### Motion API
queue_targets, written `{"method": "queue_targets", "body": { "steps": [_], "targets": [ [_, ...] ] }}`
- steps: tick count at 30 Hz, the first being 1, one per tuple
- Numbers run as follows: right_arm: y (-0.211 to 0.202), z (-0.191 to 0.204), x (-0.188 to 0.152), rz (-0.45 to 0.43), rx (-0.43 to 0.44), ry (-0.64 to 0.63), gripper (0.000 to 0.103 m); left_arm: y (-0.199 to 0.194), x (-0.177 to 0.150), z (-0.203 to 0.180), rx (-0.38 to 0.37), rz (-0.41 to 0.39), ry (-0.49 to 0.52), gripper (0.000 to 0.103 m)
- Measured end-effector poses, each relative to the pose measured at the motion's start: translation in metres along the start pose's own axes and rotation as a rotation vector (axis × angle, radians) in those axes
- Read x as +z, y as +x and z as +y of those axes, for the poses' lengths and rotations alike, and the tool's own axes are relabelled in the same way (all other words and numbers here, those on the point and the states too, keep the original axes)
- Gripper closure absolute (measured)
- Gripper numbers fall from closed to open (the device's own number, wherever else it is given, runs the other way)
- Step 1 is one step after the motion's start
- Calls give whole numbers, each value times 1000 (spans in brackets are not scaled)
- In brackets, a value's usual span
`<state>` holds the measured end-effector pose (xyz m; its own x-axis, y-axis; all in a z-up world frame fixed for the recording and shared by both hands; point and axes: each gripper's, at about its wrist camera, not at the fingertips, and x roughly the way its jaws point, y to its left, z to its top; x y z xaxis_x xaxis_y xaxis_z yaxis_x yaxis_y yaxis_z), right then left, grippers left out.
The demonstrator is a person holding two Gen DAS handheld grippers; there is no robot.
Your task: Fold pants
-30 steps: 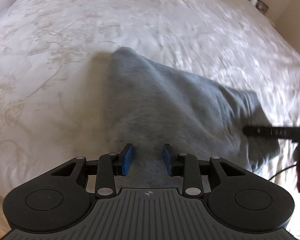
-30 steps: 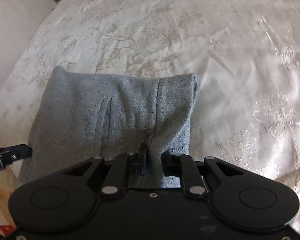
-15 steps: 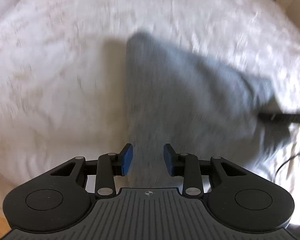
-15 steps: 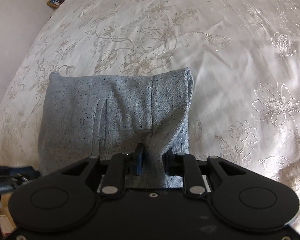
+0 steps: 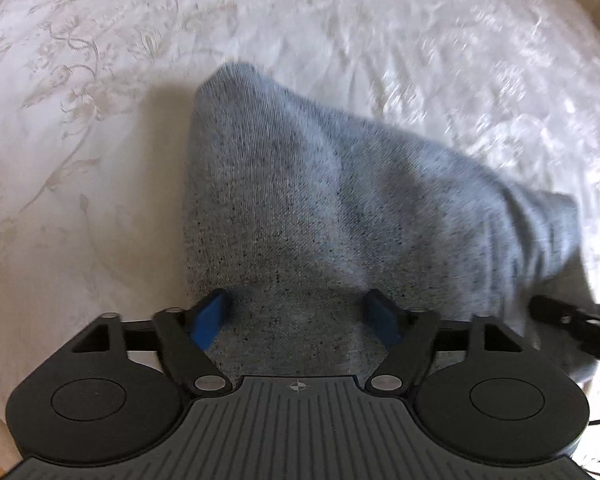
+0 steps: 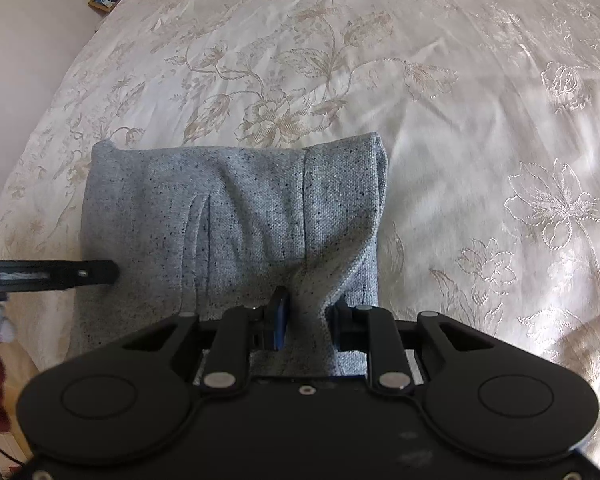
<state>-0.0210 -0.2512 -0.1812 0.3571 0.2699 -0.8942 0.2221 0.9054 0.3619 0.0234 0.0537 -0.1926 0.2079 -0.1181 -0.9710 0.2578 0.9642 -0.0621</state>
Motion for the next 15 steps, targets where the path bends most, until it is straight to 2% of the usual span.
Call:
{"method": "queue_targets", "body": {
  "steps": [4, 11, 15],
  "targets": [
    [3, -1, 1, 6, 0, -3, 79, 8, -1, -2, 29, 10, 17, 18],
    [12, -2, 3, 20, -1, -4, 77, 22, -1, 5, 41, 27, 1, 0],
    [16, -3, 5, 23, -3, -2, 75, 24, -4, 13, 20, 19, -14, 0]
  ]
}}
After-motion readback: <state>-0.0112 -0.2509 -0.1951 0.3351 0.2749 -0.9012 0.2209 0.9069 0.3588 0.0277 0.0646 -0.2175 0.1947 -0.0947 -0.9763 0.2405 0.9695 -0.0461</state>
